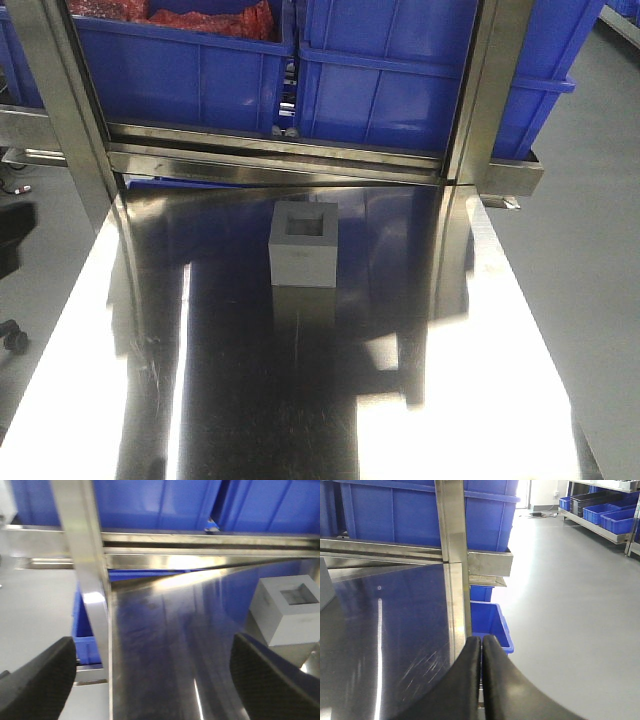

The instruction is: Sort gray base to blue bin

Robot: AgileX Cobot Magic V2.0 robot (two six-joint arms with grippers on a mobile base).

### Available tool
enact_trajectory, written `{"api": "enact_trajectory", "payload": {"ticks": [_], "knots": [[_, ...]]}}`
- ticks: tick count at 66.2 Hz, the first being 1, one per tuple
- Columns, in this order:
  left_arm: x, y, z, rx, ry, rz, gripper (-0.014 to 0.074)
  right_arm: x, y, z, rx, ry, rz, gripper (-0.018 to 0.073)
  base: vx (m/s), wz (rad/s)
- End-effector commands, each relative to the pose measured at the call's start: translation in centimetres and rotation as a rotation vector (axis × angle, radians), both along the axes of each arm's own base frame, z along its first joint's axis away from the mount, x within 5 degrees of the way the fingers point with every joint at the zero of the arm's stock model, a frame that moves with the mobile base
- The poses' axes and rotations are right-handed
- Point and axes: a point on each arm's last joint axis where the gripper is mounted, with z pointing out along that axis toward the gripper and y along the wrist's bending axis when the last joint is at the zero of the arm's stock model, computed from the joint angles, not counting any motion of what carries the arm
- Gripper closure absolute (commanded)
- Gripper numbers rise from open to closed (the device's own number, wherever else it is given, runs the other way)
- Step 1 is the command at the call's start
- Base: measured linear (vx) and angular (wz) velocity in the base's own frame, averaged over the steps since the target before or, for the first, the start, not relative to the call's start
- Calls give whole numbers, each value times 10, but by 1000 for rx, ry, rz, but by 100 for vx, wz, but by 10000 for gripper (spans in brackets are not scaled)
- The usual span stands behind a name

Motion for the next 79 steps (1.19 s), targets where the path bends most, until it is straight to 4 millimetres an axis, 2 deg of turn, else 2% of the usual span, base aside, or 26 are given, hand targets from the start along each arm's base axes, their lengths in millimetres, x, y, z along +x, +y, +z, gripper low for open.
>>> {"api": "enact_trajectory", "payload": {"ticks": [1, 10, 23, 32, 38, 48, 60, 79], "knots": [[30, -15, 17, -21, -65, -48, -11, 2, 0, 5, -21, -51, -2, 564, 0, 0], [70, -50, 16, -19, -28, -156, -10, 2, 0, 5, -21, -51, -2, 564, 0, 0], [118, -103, 9, -27, 56, -283, -10, 2, 0, 5, -21, -51, -2, 564, 0, 0], [150, -135, 0, -70, 115, -319, -10, 2, 0, 5, -21, -51, -2, 564, 0, 0], [171, -150, -11, -93, 169, -326, -10, 2, 0, 5, -21, -51, -2, 564, 0, 0], [202, -166, -27, -147, 271, -313, -10, 2, 0, 5, -21, -51, -2, 564, 0, 0], [228, -178, -47, -148, 342, -317, -10, 2, 0, 5, -21, -51, -2, 564, 0, 0], [245, -184, -66, -175, 365, -285, -10, 2, 0, 5, -21, -51, -2, 564, 0, 0]]}}
